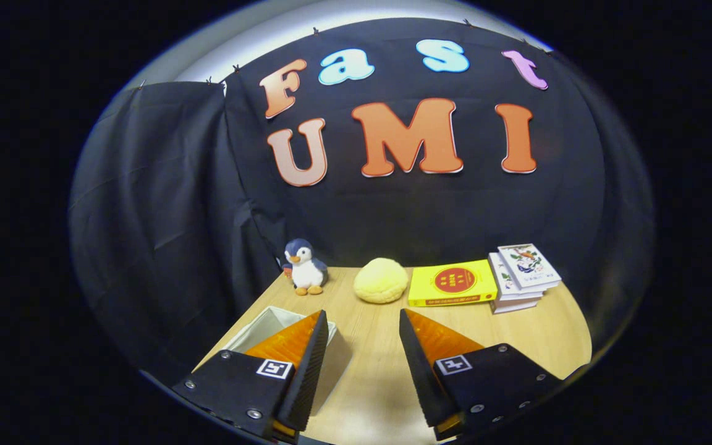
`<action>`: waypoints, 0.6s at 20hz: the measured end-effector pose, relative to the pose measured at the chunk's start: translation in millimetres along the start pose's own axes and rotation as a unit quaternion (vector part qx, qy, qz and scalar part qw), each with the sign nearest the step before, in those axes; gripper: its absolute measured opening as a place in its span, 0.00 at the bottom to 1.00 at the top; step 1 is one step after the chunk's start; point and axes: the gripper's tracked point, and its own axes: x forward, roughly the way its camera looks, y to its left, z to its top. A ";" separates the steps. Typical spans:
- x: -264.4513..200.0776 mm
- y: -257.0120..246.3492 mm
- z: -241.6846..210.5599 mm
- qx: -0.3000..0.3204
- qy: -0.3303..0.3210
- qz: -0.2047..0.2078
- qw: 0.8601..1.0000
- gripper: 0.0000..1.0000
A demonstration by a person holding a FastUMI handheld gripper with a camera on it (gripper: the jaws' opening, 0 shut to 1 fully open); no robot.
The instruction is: Open the storage box then place both shoes into the box .Put the left shoe in first, then the right shoe, with the right side of both shoes facing outward in a uniform manner.
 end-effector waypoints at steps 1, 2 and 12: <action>-7.1 -10.8 10.7 -0.005 -0.015 -0.007 1.000 0.73; -14.8 -19.8 20.3 -0.014 -0.032 -0.012 0.999 0.75; -92.6 -68.3 98.9 -0.084 -0.186 -0.056 0.977 0.89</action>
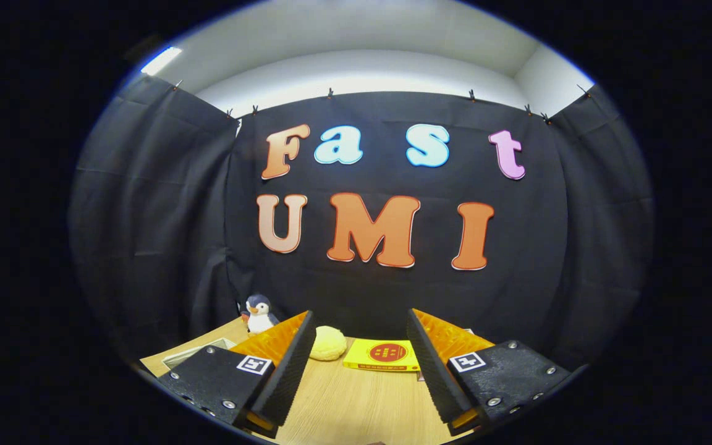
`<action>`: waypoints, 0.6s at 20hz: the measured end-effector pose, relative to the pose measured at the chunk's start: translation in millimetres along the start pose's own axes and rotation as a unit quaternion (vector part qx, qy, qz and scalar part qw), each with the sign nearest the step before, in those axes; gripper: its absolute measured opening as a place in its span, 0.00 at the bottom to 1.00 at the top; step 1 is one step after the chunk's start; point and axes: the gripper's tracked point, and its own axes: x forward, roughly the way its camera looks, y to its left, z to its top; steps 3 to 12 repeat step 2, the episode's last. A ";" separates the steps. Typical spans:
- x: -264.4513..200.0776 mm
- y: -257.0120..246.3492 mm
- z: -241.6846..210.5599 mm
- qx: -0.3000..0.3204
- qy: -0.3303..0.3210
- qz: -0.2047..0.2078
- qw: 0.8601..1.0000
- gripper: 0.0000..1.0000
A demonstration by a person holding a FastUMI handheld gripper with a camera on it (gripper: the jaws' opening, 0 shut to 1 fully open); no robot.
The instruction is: Open the storage box then place both shoes into the box .Put the left shoe in first, then the right shoe, with the right side of both shoes facing outward in a uniform manner.
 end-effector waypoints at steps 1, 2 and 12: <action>-4.1 -4.3 7.6 0.002 -0.010 -0.003 1.000 0.91; -8.6 -7.0 14.6 0.006 -0.019 -0.004 1.000 0.91; -8.6 -7.0 14.6 0.006 -0.019 -0.004 1.000 0.91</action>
